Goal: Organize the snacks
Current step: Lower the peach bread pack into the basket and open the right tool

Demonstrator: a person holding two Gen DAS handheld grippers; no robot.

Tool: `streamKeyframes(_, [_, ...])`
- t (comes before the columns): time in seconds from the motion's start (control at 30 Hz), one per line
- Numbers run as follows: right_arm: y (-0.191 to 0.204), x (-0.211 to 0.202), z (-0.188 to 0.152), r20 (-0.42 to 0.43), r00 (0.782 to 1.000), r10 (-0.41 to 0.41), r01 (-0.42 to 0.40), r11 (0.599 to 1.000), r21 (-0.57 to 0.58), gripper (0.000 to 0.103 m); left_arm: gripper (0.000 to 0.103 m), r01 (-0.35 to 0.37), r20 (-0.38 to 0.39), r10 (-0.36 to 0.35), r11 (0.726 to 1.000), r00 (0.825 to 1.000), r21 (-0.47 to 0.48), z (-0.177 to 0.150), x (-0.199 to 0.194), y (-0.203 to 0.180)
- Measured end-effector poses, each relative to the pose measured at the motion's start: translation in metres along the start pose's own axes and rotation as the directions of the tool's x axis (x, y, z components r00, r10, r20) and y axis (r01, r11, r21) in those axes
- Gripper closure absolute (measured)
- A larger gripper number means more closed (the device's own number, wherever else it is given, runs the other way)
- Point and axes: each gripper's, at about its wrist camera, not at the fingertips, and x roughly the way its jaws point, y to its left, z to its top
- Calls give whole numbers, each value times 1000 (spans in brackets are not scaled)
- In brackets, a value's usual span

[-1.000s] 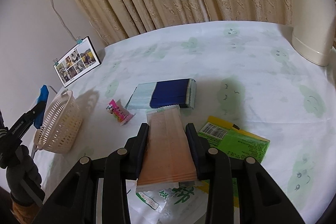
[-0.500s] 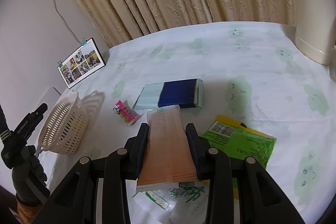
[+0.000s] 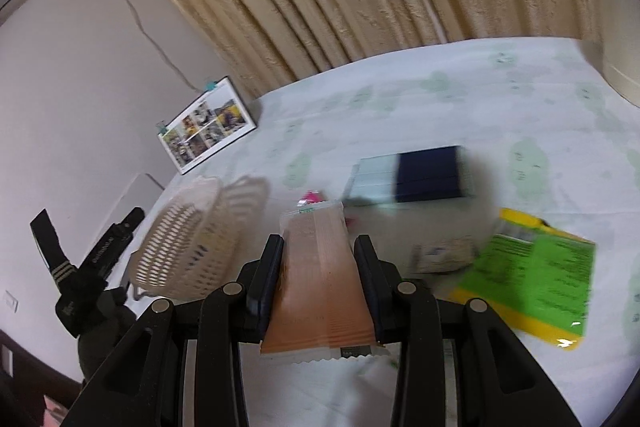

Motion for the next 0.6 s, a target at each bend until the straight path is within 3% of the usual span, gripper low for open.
streamKeyframes(0.6, [111,58,9,-53,991,120,-125,987,-105,68,39,13,-1,-13,998,1000,-69,1,-2,18])
